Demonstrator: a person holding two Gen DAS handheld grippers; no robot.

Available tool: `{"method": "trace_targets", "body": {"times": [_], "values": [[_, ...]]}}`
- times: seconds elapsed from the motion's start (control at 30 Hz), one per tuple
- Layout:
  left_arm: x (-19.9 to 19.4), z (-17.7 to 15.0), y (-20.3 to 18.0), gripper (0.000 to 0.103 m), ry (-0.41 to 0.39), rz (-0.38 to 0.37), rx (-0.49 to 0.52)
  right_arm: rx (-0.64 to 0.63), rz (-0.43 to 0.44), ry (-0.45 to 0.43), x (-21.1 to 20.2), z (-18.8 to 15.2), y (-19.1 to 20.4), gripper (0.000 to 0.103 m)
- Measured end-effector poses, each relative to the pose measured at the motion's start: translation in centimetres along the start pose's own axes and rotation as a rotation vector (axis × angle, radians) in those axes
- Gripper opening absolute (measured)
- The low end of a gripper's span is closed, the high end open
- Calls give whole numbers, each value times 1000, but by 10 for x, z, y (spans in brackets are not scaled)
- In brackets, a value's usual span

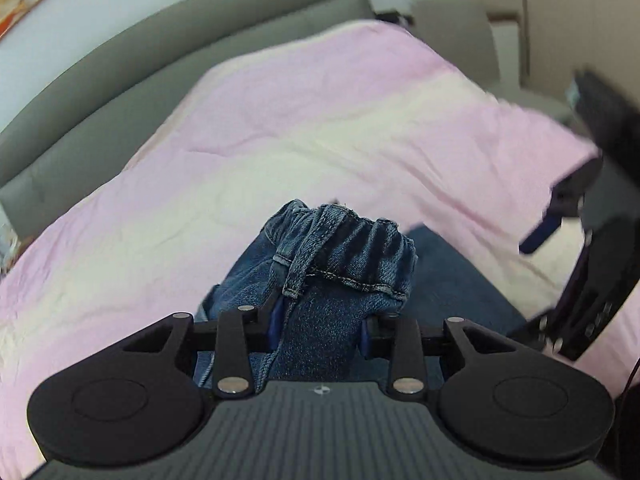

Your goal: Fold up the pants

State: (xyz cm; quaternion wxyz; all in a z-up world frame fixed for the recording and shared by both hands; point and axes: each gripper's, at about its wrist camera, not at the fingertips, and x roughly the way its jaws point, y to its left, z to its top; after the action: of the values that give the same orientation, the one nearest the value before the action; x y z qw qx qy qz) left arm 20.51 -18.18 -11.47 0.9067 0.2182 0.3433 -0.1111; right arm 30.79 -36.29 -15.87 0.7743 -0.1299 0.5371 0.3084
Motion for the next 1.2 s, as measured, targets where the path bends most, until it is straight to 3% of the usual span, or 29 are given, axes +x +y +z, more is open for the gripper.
{"method": "trace_targets", "body": {"times": [0.17,0.27,0.43,0.6,0.67,0.7,0.77,0.9,1.07,1.2], "values": [[23,-15,-38,39,52,-3,89,112,57,4,-2,-28,-14,85],[29,-35,-61,41,90,-1,194,121,59,25,2,-37,-10,79],[42,-64,-66,47,136,-61,254,185,64,15,3,-38,-3,77],[33,-66,-44,62,101,-184,160,330,123,-50,-9,-30,-5,77],[24,-64,-31,75,87,-248,106,383,142,-75,-14,-23,-6,77],[16,-66,-22,75,82,-308,55,405,149,-89,-17,-20,-6,77],[5,-67,-5,76,79,-347,-13,443,163,-117,-22,-14,-4,75],[-7,-78,32,76,94,-336,-68,467,191,-154,-23,2,8,67],[-15,-118,67,77,165,-201,-2,476,225,-168,-4,26,22,59],[-14,-160,89,77,234,-123,-30,534,209,-150,16,36,20,56]]}}
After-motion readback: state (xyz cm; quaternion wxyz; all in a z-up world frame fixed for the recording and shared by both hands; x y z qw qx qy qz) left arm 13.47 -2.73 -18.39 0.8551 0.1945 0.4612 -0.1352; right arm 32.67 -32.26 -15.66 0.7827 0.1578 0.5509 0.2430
